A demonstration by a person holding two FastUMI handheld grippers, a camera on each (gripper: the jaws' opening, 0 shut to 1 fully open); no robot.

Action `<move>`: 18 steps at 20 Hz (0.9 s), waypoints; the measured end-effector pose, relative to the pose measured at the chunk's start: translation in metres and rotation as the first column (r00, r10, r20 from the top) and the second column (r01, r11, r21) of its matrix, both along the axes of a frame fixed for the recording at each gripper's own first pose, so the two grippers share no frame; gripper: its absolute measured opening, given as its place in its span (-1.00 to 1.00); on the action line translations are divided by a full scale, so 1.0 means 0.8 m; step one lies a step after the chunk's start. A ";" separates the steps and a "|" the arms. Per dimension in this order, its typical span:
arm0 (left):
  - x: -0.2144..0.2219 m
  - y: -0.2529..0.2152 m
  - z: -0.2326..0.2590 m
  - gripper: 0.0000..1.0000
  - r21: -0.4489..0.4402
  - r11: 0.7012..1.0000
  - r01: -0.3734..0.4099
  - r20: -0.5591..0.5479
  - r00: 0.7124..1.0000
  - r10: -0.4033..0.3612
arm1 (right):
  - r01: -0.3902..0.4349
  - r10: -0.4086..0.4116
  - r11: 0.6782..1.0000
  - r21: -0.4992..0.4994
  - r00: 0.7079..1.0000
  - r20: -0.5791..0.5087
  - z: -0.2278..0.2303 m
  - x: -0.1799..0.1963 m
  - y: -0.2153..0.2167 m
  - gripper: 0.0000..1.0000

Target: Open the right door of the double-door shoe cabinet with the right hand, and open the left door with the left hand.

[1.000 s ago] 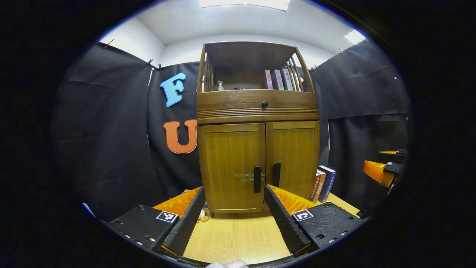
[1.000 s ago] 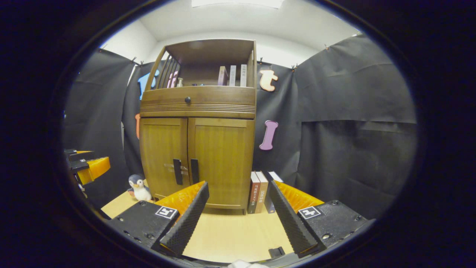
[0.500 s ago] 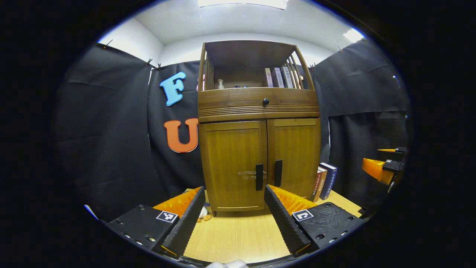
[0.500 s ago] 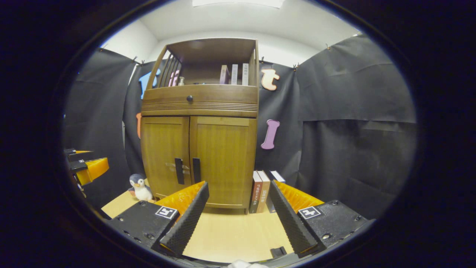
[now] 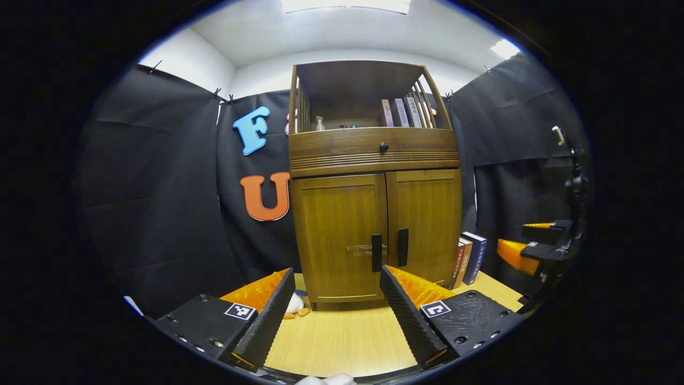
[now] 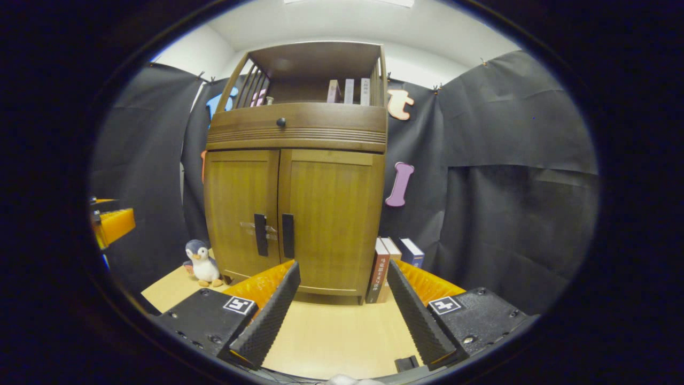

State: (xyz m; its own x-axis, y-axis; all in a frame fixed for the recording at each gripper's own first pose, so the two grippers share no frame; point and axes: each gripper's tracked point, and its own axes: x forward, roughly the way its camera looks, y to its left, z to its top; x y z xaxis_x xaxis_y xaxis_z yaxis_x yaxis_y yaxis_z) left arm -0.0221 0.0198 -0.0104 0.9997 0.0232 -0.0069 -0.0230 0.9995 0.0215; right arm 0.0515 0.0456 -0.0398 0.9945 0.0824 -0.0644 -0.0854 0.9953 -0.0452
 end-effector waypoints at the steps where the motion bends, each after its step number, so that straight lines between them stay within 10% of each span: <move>1: -0.004 0.004 -0.002 0.92 -0.005 1.000 -0.009 -0.006 1.000 0.009 | -0.017 0.017 1.000 -0.001 1.000 -0.003 -0.007 0.013 0.008 1.00; 18: -0.038 0.069 -0.012 0.92 -0.034 0.979 -0.203 -0.057 0.978 0.201 | -0.109 0.113 0.993 0.051 0.990 -0.081 -0.042 0.291 0.161 1.00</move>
